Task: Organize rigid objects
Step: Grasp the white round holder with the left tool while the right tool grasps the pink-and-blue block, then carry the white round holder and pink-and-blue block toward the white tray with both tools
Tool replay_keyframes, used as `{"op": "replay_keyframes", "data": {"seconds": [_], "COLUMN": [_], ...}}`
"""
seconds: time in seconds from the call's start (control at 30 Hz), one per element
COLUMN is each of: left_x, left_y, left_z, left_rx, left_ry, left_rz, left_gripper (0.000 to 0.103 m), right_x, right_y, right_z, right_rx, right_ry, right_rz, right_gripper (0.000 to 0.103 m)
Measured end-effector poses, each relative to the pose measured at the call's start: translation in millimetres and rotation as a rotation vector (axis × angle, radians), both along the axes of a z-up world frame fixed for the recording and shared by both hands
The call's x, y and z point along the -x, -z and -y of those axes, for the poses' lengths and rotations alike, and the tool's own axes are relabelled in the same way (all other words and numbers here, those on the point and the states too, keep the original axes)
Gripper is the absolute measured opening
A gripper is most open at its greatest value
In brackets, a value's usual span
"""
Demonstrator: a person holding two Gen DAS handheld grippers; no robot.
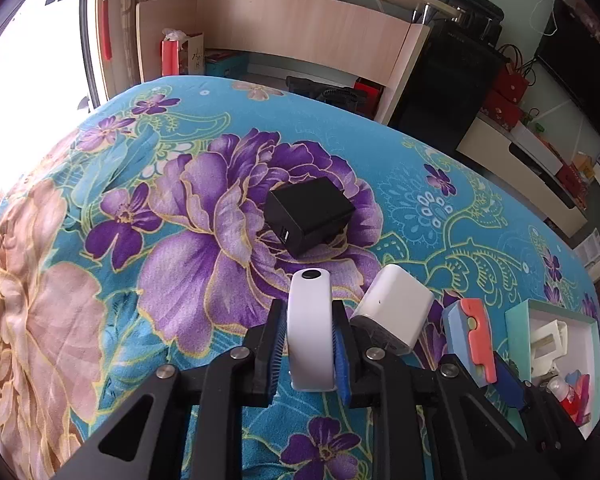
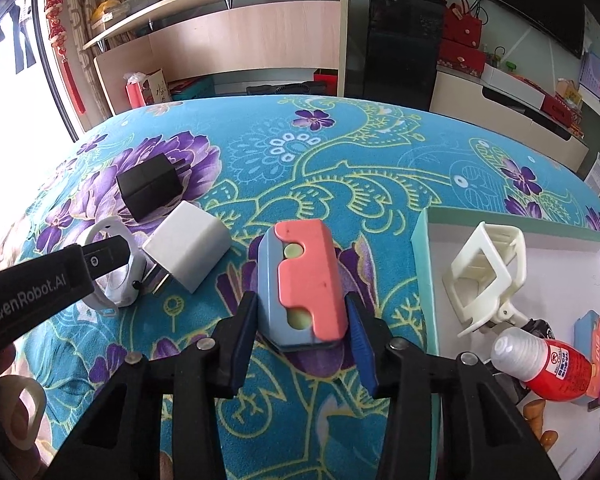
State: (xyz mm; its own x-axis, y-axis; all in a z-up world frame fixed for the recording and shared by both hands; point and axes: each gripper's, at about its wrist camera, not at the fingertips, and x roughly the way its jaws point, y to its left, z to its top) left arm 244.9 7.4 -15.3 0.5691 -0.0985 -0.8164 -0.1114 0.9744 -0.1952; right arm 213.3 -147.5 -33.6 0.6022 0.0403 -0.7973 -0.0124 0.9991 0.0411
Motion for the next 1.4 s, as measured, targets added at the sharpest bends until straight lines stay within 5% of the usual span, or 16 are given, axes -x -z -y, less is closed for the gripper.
{"op": "replay_keyframes", "data": {"seconds": [0.83,1.4], "left_x": [21.6,37.5], "left_y": [-51.6,-75.3], "left_z": [2.7,92.1], "left_rx": [-0.027,-0.031], "left_ry": [0.014,0.259], "left_rz": [0.154,0.228], "left_gripper": [0.020,0.020], "right_x": [26.4,54.5], "right_y": [-59.2,-88.5], "right_z": [12.1,106.6], "right_rx": [-0.041,-0.008], "right_ry": [0.000,0.231], "right_rz": [0.168,0.229], "right_gripper": [0.044,0.044]}}
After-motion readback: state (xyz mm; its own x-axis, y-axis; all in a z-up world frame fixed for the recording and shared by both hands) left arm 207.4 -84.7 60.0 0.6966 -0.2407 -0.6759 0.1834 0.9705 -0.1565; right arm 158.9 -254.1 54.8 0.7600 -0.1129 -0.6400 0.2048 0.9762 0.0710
